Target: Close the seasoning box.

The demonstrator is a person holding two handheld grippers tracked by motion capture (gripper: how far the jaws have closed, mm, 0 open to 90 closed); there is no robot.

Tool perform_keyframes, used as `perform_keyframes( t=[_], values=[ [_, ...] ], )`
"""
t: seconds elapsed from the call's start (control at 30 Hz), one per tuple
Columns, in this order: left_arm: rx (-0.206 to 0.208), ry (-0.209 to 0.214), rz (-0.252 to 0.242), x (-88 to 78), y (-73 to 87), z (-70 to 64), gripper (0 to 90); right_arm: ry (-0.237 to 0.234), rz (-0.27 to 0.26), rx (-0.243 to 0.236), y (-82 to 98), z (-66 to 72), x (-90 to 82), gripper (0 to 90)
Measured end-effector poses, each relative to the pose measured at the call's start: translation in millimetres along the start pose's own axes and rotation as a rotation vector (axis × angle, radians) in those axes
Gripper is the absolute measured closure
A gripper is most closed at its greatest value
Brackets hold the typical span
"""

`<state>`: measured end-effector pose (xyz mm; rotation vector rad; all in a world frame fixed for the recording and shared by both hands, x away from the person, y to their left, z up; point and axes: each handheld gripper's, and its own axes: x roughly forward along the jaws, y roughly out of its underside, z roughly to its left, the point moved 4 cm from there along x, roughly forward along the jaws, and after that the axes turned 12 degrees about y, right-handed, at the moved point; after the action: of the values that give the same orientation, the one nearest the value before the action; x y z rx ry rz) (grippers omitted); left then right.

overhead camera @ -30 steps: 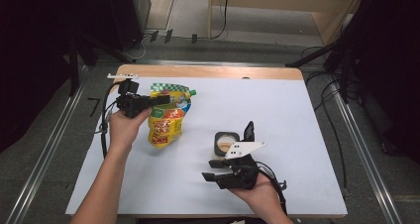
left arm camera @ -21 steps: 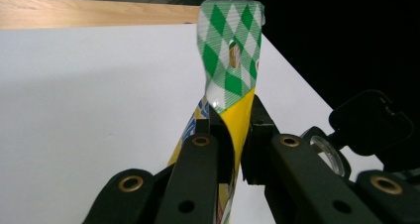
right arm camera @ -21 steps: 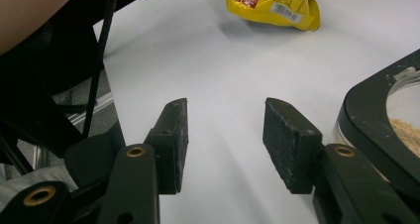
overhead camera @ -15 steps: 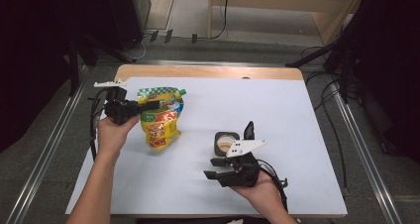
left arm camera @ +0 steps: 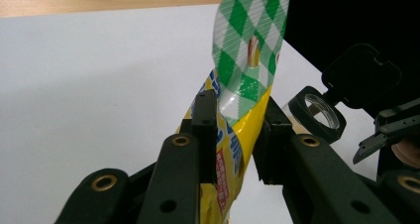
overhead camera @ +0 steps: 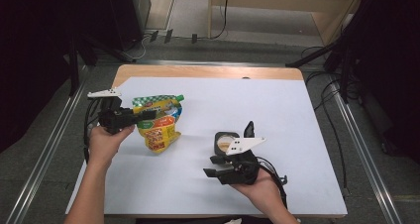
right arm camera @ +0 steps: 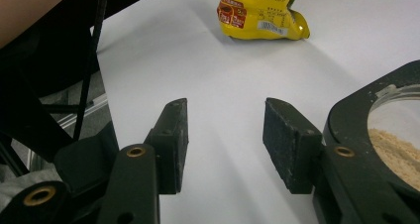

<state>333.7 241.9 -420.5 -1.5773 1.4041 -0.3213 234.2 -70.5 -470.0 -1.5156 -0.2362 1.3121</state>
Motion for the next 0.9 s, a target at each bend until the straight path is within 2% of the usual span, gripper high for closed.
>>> perform_keyframes(
  t=[0.63, 0.77, 0.9],
  values=[
    [0.004, 0.03, 0.03, 3.1, 2.0, -6.0, 62.4, 0.008, -0.002, 0.009, -1.9, -4.7, -3.8, 54.8],
    [0.008, 0.014, 0.027, 3.7, 2.8, -8.1, 58.7, 0.01, -0.005, 0.015, -3.2, -7.4, -7.2, 56.6],
    [0.021, 0.006, 0.032, 4.4, 4.7, -10.3, 56.8, 0.003, -0.006, 0.023, -4.3, -9.7, -10.9, 62.1]
  ],
)
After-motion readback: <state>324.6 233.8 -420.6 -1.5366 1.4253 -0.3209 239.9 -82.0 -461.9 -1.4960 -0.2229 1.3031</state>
